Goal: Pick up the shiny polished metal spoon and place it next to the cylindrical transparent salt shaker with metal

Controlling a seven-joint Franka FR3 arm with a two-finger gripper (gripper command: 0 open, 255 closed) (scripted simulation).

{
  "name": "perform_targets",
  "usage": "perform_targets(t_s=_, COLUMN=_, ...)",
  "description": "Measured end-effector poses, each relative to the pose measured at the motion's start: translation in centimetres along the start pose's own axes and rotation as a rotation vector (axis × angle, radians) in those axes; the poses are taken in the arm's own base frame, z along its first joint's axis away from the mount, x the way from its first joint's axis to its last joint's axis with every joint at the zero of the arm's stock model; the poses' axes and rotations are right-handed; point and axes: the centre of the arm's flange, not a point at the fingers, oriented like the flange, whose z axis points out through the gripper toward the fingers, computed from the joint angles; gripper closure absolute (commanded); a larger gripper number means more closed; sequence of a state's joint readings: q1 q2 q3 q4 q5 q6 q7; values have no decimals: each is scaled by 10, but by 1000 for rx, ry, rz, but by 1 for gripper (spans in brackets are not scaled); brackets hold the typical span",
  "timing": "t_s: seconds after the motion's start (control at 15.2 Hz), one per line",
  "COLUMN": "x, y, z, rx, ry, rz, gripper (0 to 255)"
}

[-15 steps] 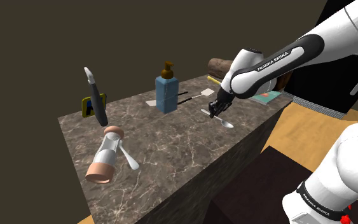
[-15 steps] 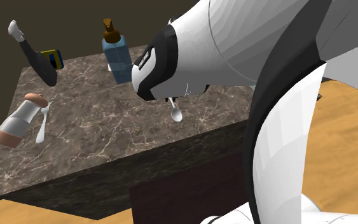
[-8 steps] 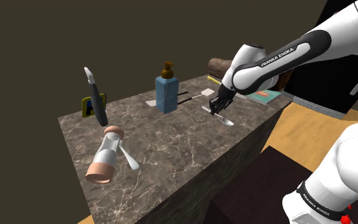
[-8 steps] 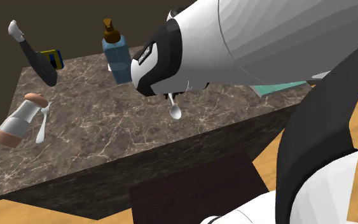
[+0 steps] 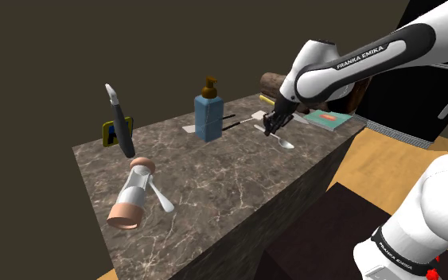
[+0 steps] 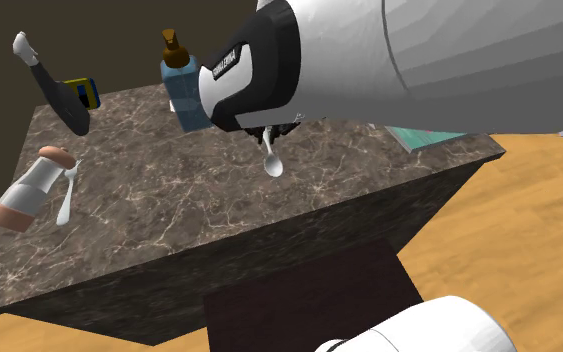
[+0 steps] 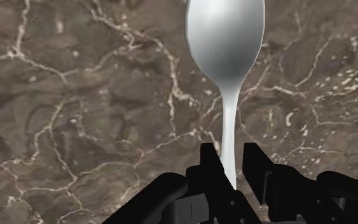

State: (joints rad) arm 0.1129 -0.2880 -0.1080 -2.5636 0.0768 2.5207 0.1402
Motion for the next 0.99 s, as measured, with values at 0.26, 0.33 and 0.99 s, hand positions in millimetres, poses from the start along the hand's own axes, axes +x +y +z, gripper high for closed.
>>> perform_targets(t_s=0.26, x=5, y=-1, z=-22, rx=0, ry=0, rz=0, gripper=255)
perform_targets(t_s=0.33, x=5, y=-2, z=-27, rx=0, ry=0, rz=0, gripper=255)
perform_targets(t_s=0.99, x=17, y=-7, z=-77, rx=0, ry=0, rz=0, gripper=255)
